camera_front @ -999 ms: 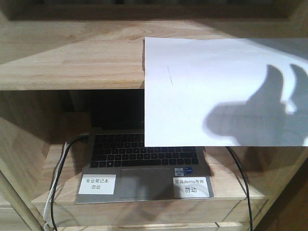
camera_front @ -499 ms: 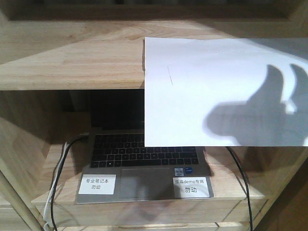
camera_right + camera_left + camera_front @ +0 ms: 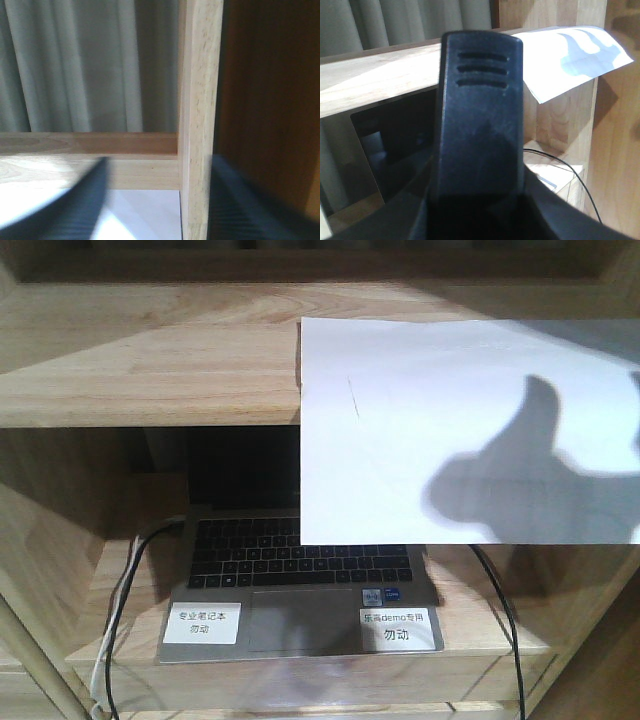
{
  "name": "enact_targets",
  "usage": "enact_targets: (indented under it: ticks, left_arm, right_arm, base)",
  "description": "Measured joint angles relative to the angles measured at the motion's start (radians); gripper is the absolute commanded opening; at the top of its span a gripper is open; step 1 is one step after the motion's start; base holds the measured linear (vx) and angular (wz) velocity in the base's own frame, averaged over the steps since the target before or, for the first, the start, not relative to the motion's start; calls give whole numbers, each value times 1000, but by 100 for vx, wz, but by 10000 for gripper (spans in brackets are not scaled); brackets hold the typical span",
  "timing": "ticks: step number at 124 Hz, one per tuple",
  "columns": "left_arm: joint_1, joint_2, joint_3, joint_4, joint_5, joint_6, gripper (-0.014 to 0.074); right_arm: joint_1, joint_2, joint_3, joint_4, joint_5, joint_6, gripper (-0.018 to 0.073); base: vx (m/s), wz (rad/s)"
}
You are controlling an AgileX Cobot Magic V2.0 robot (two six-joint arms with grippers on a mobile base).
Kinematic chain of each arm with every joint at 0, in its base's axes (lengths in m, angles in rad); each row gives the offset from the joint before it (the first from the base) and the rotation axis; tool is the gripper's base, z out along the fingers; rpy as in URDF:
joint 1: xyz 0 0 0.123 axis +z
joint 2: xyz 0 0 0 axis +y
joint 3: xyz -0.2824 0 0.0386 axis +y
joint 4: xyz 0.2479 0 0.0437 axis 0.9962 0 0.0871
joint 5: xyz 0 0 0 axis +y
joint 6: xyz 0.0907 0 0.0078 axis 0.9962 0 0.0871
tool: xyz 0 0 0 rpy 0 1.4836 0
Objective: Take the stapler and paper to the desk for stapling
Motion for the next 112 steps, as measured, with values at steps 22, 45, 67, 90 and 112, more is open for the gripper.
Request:
enact_targets:
  ticks: [22, 45, 67, 90, 112]
  left_arm:
    - [0, 0, 0, 0, 0, 0, -6]
    - [0, 0, 0, 0, 0, 0, -6]
    - [0, 0, 0, 0, 0, 0, -6]
    - [0, 0, 0, 0, 0, 0, -6]
    - [0, 0, 0, 0, 0, 0, -6]
  right_arm:
    - [0, 0, 0, 0, -11, 6, 722]
    - [0, 0, 0, 0, -80, 183, 699]
    - [0, 0, 0, -8, -199, 570, 664]
    - [0, 0, 0, -83, -314, 1076, 637]
    - [0, 0, 6, -155, -428, 1453, 629]
  base:
    - [0, 0]
    - [0, 0]
    - [0, 0]
    - [0, 0]
    - [0, 0]
